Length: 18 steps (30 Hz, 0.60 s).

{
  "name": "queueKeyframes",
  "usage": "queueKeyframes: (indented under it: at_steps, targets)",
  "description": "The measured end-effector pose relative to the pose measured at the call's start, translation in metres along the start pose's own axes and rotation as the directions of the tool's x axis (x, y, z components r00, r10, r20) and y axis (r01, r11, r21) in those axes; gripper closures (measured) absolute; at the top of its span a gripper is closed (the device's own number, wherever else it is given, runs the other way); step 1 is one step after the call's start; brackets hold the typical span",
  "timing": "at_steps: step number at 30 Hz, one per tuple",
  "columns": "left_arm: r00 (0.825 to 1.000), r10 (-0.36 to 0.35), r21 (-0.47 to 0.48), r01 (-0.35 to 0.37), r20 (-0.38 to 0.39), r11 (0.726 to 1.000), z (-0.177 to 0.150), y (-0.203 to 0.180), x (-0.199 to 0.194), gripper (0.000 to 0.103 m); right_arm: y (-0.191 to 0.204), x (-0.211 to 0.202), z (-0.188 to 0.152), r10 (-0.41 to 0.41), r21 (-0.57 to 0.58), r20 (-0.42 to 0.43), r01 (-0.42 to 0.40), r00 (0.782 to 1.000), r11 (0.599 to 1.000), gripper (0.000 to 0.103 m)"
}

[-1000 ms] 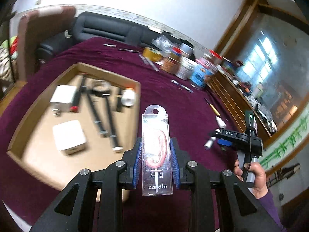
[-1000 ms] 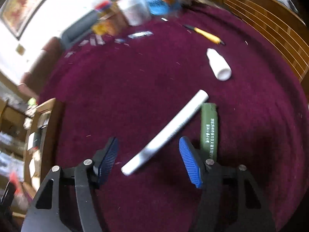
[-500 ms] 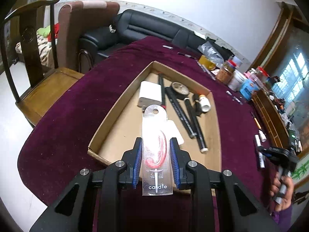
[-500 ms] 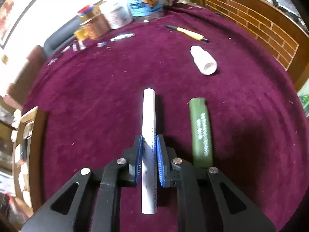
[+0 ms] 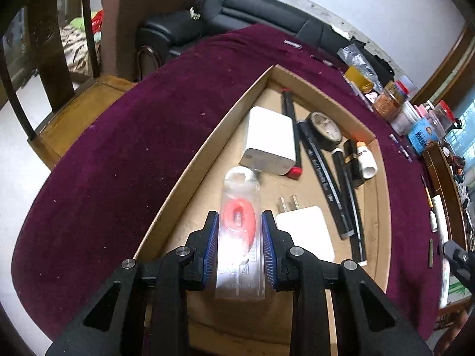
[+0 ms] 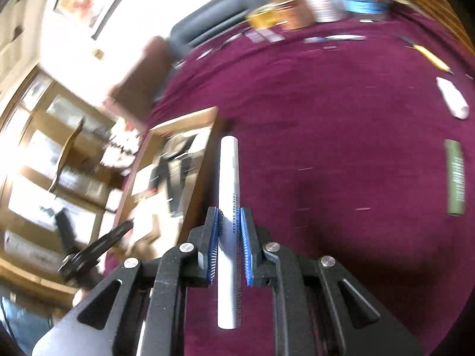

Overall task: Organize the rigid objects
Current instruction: 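Carry the candle package with left tool while right carries the white marker to the tray, then release the candle package with left tool while right releases the white marker in the tray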

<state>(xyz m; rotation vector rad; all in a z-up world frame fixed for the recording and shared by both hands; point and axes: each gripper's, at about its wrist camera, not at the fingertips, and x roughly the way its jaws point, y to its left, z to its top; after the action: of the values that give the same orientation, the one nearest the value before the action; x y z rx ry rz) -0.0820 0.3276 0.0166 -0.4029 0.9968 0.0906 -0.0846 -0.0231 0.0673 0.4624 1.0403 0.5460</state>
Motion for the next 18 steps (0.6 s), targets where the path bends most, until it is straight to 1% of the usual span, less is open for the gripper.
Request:
queueKeyframes:
  at_steps: [1,3,5,6,7,8,9,10,12,14,15,17,18]
  targets:
    - [1.0,0.004,0.008,-0.004,0.005,1.0,-0.001,0.0,-0.001,0.078,0.017,0.011,0.0,0.024,-0.027,-0.031,-0.025,0.999,0.999,0.091]
    - [1.0,0.002,0.028,-0.002,0.025,1.0,-0.006,-0.004,-0.01,0.078,0.038,0.029,-0.003,0.039,-0.065,-0.079,-0.044,0.996,0.997,0.09]
    - [0.998,-0.019,0.033,0.018,0.054,0.999,-0.011,-0.006,-0.023,0.076,0.065,0.056,-0.006,0.015,-0.127,-0.124,-0.031,0.992,0.991,0.09]
    - [0.997,-0.024,0.037,0.021,0.079,0.999,-0.013,-0.007,-0.032,0.071,0.076,0.066,-0.009,0.0,-0.154,-0.139,-0.022,0.99,0.988,0.09]
    - [0.995,-0.023,0.037,0.02,0.1,0.999,-0.014,-0.007,-0.039,0.062,0.086,0.077,-0.01,-0.014,-0.176,-0.156,-0.013,0.988,0.984,0.09]
    - [0.992,-0.021,0.034,0.017,0.127,0.999,-0.017,-0.007,-0.049,0.057,0.092,0.088,-0.009,-0.031,-0.193,-0.17,-0.003,0.985,0.981,0.09]
    - [0.987,-0.021,0.028,0.016,0.157,0.999,-0.02,-0.005,-0.059,0.05,0.098,0.1,-0.008,-0.053,-0.209,-0.184,0.013,0.982,0.978,0.09]
    - [0.982,-0.02,0.022,0.016,0.188,1.0,-0.023,-0.004,-0.069,0.046,0.105,0.113,-0.009,-0.072,-0.227,-0.2,0.026,0.977,0.974,0.09]
    - [0.971,-0.007,0.022,0.002,0.239,1.0,-0.028,-0.002,-0.085,0.043,0.113,0.13,-0.008,-0.093,-0.247,-0.226,0.035,0.97,0.968,0.09]
    - [0.959,0.015,0.034,-0.025,0.282,0.999,-0.031,-0.002,-0.098,0.04,0.116,0.146,-0.008,-0.136,-0.271,-0.238,0.069,0.962,0.96,0.09]
    - [0.952,0.027,0.043,-0.042,0.304,0.998,-0.033,-0.003,-0.103,0.038,0.117,0.151,-0.008,-0.158,-0.283,-0.236,0.087,0.959,0.955,0.09]
    - [0.935,0.065,0.056,-0.09,0.348,0.994,-0.034,-0.005,-0.11,0.037,0.118,0.161,-0.011,-0.224,-0.329,-0.213,0.146,0.951,0.933,0.09]
    - [0.925,0.084,0.06,-0.115,0.371,0.992,-0.035,-0.006,-0.113,0.034,0.119,0.164,-0.01,-0.239,-0.343,-0.207,0.159,0.949,0.926,0.09]
